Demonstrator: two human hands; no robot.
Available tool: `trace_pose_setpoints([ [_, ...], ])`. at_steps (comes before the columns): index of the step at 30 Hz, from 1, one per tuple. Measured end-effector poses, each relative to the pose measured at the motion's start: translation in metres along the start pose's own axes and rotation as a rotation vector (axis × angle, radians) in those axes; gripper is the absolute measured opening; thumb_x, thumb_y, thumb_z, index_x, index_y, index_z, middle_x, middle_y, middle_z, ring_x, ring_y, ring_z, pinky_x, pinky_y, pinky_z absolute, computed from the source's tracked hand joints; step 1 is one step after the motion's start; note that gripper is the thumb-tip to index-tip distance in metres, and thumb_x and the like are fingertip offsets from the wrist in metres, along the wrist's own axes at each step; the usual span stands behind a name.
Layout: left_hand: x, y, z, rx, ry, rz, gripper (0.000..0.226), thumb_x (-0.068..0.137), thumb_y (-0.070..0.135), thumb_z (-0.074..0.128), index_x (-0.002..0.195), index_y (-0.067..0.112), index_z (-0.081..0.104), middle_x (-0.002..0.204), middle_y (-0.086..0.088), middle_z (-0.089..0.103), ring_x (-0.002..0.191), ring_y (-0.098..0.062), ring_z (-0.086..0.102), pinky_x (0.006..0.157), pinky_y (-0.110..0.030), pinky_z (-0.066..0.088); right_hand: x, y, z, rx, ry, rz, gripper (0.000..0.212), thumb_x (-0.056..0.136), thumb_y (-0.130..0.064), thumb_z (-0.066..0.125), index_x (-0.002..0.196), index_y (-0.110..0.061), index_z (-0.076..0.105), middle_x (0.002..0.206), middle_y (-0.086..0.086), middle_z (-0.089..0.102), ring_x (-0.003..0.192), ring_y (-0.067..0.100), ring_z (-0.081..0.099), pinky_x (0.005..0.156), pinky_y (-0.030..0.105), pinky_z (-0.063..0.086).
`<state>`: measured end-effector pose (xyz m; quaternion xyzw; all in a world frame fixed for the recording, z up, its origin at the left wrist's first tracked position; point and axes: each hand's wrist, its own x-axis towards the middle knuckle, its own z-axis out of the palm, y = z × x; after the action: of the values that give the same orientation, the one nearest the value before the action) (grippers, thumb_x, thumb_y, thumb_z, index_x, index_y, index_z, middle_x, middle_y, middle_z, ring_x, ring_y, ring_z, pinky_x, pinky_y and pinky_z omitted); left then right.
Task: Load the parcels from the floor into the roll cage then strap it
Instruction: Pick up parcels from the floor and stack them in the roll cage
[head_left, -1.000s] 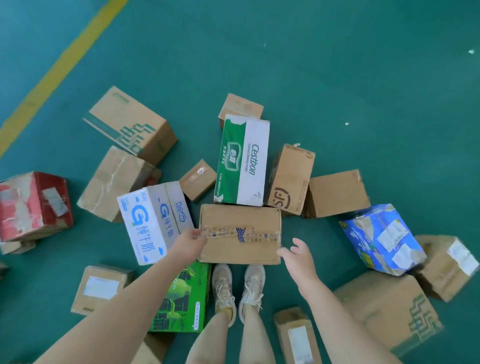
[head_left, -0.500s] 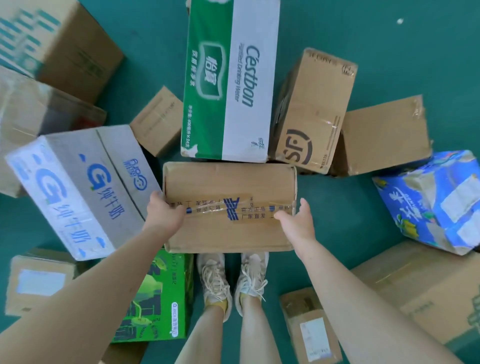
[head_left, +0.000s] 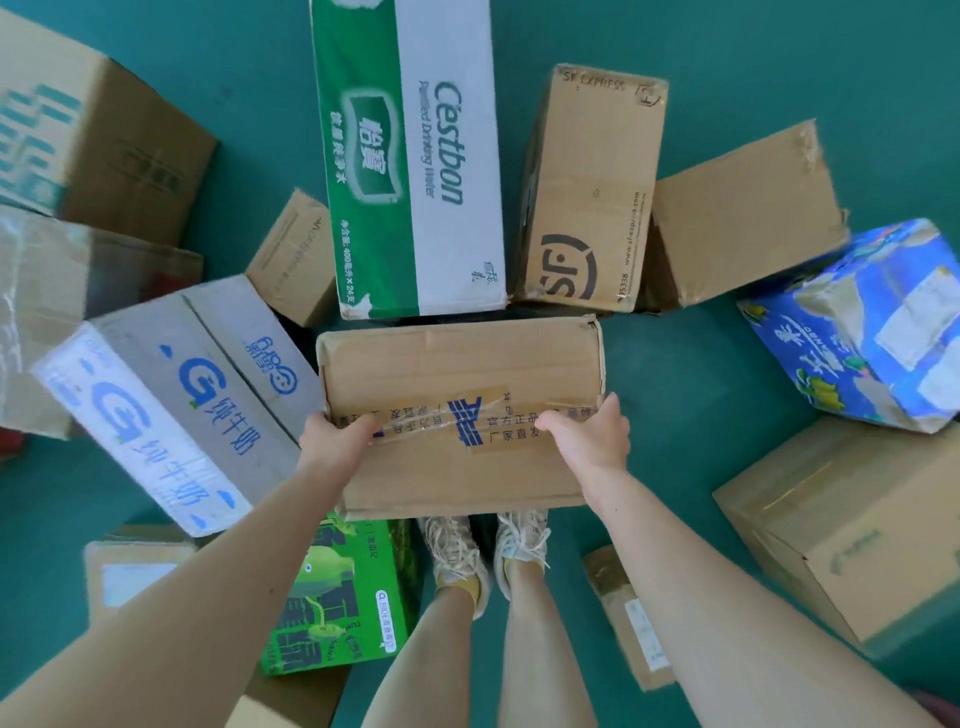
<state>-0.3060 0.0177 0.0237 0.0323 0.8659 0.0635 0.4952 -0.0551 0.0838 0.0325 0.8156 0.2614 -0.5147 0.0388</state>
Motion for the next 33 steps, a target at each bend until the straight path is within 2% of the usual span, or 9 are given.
trace_pose_setpoints([
  [4, -0.050, 0.020, -0.010, 0.052, -0.026, 0.018, 0.066, 0.067, 0.041, 0.068, 0.121, 0.008, 0.050, 0.115, -0.014, 0.059, 0.100, -0.034, 0.059, 0.090, -0.049, 0.052, -0.046, 0.004, -0.034, 0.050, 0.066, 0.044, 0.103, 0.071, -0.036, 0.079, 0.154, -0.014, 0.022, 0.153, 0.010, 0.031, 0.139, 0.034, 0.034, 0.110, 0.057, 0.036],
  [10, -0.144, 0.064, -0.035, 0.197, -0.100, 0.099, 0.090, 0.049, 0.050, 0.058, 0.127, 0.005, 0.049, 0.119, -0.016, 0.058, 0.103, -0.034, 0.059, 0.091, -0.046, 0.052, -0.134, 0.010, -0.103, 0.225, 0.126, 0.096, 0.099, 0.068, -0.037, 0.079, 0.150, -0.014, 0.029, 0.148, 0.010, 0.036, 0.134, 0.033, 0.039, 0.109, 0.055, 0.037],
  [12, -0.183, 0.079, -0.043, 0.252, -0.119, 0.150, 0.092, 0.054, 0.049, 0.061, 0.132, 0.003, 0.046, 0.124, -0.016, 0.055, 0.107, -0.034, 0.057, 0.095, -0.047, 0.050, -0.169, 0.013, -0.128, 0.309, 0.151, 0.115, 0.102, 0.062, -0.042, 0.079, 0.149, -0.016, 0.031, 0.148, 0.010, 0.037, 0.133, 0.034, 0.040, 0.111, 0.057, 0.035],
  [15, -0.244, 0.097, -0.053, 0.346, -0.122, 0.246, 0.078, 0.077, 0.045, 0.067, 0.138, 0.004, 0.040, 0.130, -0.016, 0.051, 0.112, -0.034, 0.055, 0.097, -0.046, 0.048, -0.219, 0.025, -0.164, 0.445, 0.207, 0.152, 0.111, 0.046, -0.052, 0.074, 0.145, -0.016, 0.036, 0.145, 0.010, 0.041, 0.132, 0.034, 0.043, 0.111, 0.059, 0.034],
  [17, -0.279, 0.105, -0.055, 0.391, -0.140, 0.319, 0.078, 0.078, 0.045, 0.068, 0.139, 0.004, 0.041, 0.130, -0.016, 0.052, 0.112, -0.034, 0.055, 0.097, -0.046, 0.049, -0.249, 0.038, -0.187, 0.508, 0.236, 0.173, 0.111, 0.050, -0.051, 0.076, 0.147, -0.016, 0.034, 0.147, 0.010, 0.039, 0.134, 0.034, 0.041, 0.111, 0.059, 0.033],
  [19, -0.317, 0.112, -0.054, 0.446, -0.174, 0.386, 0.084, 0.072, 0.048, 0.070, 0.138, 0.004, 0.041, 0.128, -0.016, 0.053, 0.112, -0.035, 0.055, 0.097, -0.044, 0.049, -0.278, 0.055, -0.208, 0.569, 0.273, 0.200, 0.108, 0.058, -0.048, 0.078, 0.149, -0.015, 0.031, 0.150, 0.011, 0.035, 0.137, 0.034, 0.038, 0.113, 0.059, 0.030],
  [24, -0.410, 0.111, -0.035, 0.608, -0.213, 0.571, 0.068, 0.084, 0.037, 0.069, 0.134, -0.001, 0.043, 0.127, -0.018, 0.054, 0.114, -0.035, 0.054, 0.093, -0.039, 0.048, -0.340, 0.109, -0.248, 0.762, 0.371, 0.259, 0.095, 0.056, -0.048, 0.078, 0.136, -0.011, 0.041, 0.143, 0.011, 0.041, 0.131, 0.035, 0.042, 0.112, 0.058, 0.031],
  [29, -0.467, 0.095, 0.013, 0.787, -0.335, 0.695, 0.107, 0.045, 0.059, 0.064, 0.136, 0.005, 0.047, 0.129, -0.014, 0.056, 0.114, -0.034, 0.055, 0.098, -0.043, 0.048, -0.396, 0.181, -0.280, 0.931, 0.479, 0.311, 0.100, 0.059, -0.045, 0.081, 0.143, -0.014, 0.038, 0.145, 0.013, 0.041, 0.132, 0.035, 0.042, 0.111, 0.057, 0.032],
  [33, -0.541, 0.061, 0.050, 0.953, -0.331, 0.825, 0.094, 0.067, 0.054, 0.071, 0.138, 0.001, 0.042, 0.135, -0.016, 0.051, 0.118, -0.033, 0.052, 0.099, -0.038, 0.045, -0.438, 0.248, -0.296, 1.044, 0.553, 0.373, 0.102, 0.061, -0.043, 0.082, 0.146, -0.012, 0.035, 0.146, 0.015, 0.039, 0.132, 0.036, 0.041, 0.110, 0.054, 0.036],
])
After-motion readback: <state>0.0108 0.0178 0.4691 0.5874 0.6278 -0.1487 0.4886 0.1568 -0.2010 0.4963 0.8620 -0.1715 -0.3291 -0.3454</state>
